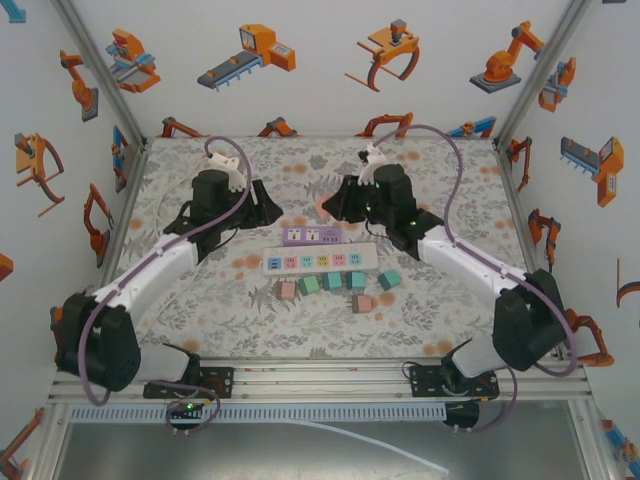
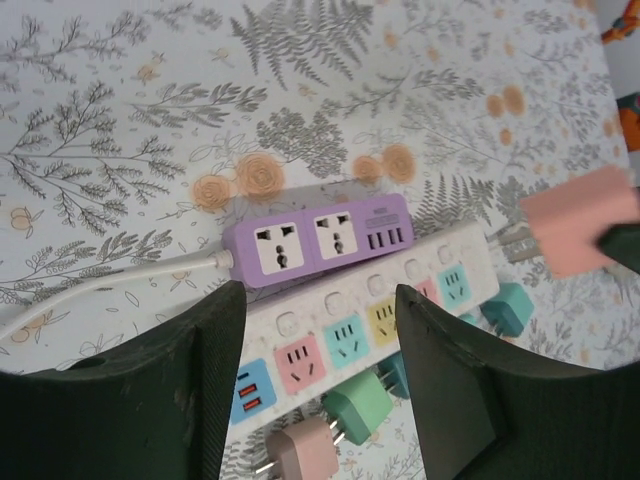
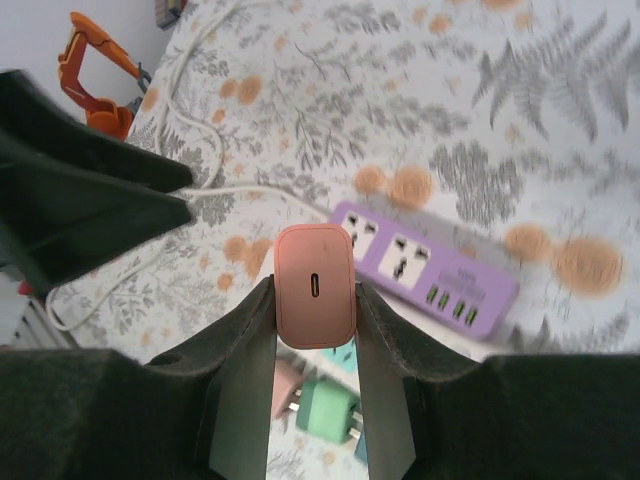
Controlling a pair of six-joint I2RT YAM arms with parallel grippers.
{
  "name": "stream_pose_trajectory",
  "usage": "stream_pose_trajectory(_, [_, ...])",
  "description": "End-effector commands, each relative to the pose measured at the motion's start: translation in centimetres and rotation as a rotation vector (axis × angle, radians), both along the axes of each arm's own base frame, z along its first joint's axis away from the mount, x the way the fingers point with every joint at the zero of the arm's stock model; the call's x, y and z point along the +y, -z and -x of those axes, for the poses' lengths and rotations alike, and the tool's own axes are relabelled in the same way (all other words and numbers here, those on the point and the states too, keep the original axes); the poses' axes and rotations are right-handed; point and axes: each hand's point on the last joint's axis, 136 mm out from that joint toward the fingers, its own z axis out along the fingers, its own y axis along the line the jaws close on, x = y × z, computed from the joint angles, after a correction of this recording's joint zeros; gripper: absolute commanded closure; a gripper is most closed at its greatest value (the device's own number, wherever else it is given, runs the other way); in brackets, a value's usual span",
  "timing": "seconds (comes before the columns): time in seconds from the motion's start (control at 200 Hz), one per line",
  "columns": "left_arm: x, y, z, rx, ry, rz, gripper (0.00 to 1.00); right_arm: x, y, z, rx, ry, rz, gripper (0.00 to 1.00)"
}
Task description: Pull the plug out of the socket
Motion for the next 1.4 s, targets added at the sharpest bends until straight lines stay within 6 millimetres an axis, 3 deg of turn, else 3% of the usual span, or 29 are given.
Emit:
stream_pose_trajectory(0.0, [-0.6, -1.7, 3.1, -0.130, 0.127, -0.077, 0.38, -2.3, 1.5, 0.8, 0.131, 0.158, -0.106, 0.84])
stream_pose_trajectory(0.135, [-1.4, -2.9, 6.8, -0.245, 0.260, -0.154, 0.32, -4.5, 3.9, 3.0, 0.228, 0.236, -0.110, 0.84])
stream_pose_trajectory(0.33, [-2.7, -3.0, 12.1, -0.366, 0.498, -0.221, 0.20, -5.5, 6.8, 7.3, 0.332, 0.267, -0.129, 0.84])
stream_pose_trajectory(0.646, [-3.4, -1.0, 19.6, -0.426, 0.827, -0.258, 0.00, -4.8, 10.5, 13.5, 0.429, 0.279, -0.138, 0.84])
stream_pose_trajectory(0.711, [-3.4, -0.5, 21.1, -0.425, 0.896, -0.261, 0.03, -4.5, 11.0, 14.0, 0.431, 0.279, -0.136, 0.84])
stream_pose_trajectory(0.826, [-3.2, -0.1, 22.0, -0.412, 0.941, -0.266, 0.03, -3.7, 12.2, 14.4, 0.440, 0.271, -0.120, 0.84])
stream_pose_trajectory(1.147, [-3.0, 0.6, 22.2, -0.358, 0.956, -0.304, 0.03, -0.9, 14.9, 14.3, 0.465, 0.219, -0.093, 0.83])
stream_pose_trajectory(1.392, [-3.0, 1.2, 21.5, -0.334, 0.937, -0.330, 0.03, -0.8, 17.2, 14.9, 0.494, 0.230, -0.021, 0.71])
